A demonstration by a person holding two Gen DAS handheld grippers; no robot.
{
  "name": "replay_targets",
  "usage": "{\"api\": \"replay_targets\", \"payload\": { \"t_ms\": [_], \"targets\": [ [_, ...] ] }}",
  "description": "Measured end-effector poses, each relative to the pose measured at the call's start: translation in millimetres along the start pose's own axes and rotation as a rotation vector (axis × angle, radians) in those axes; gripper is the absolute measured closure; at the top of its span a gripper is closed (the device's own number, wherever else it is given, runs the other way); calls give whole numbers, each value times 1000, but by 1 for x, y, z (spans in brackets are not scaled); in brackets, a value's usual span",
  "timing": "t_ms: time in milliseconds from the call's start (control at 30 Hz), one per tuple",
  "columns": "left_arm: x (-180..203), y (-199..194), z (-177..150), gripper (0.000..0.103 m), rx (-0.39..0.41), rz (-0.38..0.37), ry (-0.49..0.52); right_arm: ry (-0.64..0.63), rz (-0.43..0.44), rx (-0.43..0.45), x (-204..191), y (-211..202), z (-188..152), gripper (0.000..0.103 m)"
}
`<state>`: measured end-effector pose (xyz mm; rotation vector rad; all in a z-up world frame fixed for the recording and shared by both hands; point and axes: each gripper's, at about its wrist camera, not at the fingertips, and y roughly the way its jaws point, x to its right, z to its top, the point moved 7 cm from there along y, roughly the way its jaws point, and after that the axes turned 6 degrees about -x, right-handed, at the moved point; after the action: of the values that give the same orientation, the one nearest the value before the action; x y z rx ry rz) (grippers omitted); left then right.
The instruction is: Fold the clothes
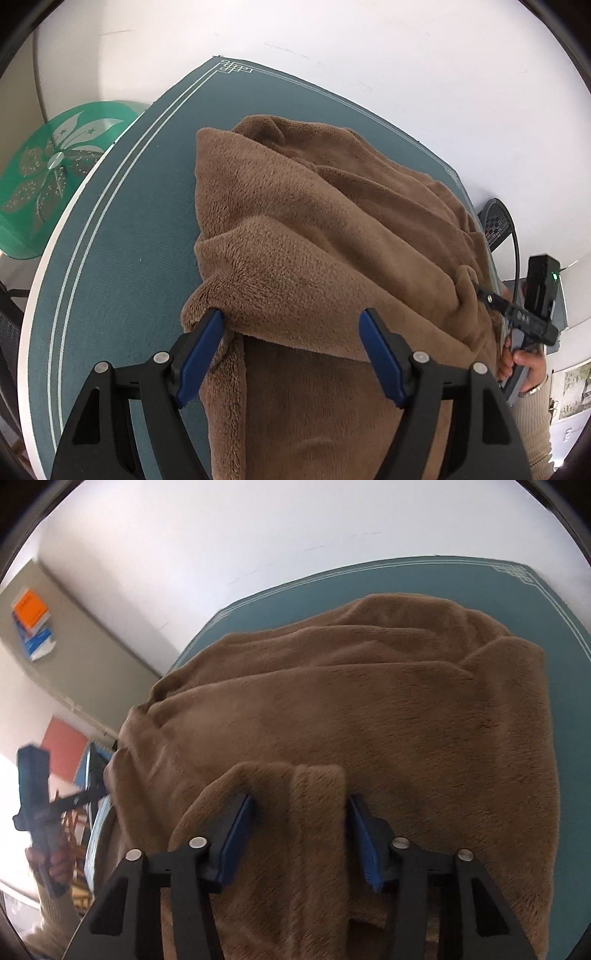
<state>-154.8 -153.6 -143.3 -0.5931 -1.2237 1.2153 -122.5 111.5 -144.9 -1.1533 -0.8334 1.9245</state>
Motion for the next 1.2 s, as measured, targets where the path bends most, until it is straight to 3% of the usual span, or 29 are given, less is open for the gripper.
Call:
{"api": "replay_targets", "payload": {
  "t_ms": [300,333,367,467,567,833,1000,1200],
  "targets": [
    [-13,5,31,24,10,2,-45,-63,-20,-9,-8,13,-5,51],
    [-15,8,34,24,4,1,-53,-62,-20,-6,-8,13,-4,57],
    [-16,11,38,24,-1,-1,-60,-67,-32,-2,-9,12,-4,70],
    [-16,18,48,24,-9,-4,-72,-93,-55,28,-16,4,-2,77],
    [-6,17,58,24,11,-1,-42,-129,-75,118,-30,-22,9,78],
    [10,20,71,24,36,12,0,-158,-218,532,-51,-151,43,78],
    [7,50,74,24,-6,111,11,-76,-261,473,-19,-132,40,78],
    [0,61,79,20,20,246,53,53,-331,260,41,-52,28,77]
  ]
}}
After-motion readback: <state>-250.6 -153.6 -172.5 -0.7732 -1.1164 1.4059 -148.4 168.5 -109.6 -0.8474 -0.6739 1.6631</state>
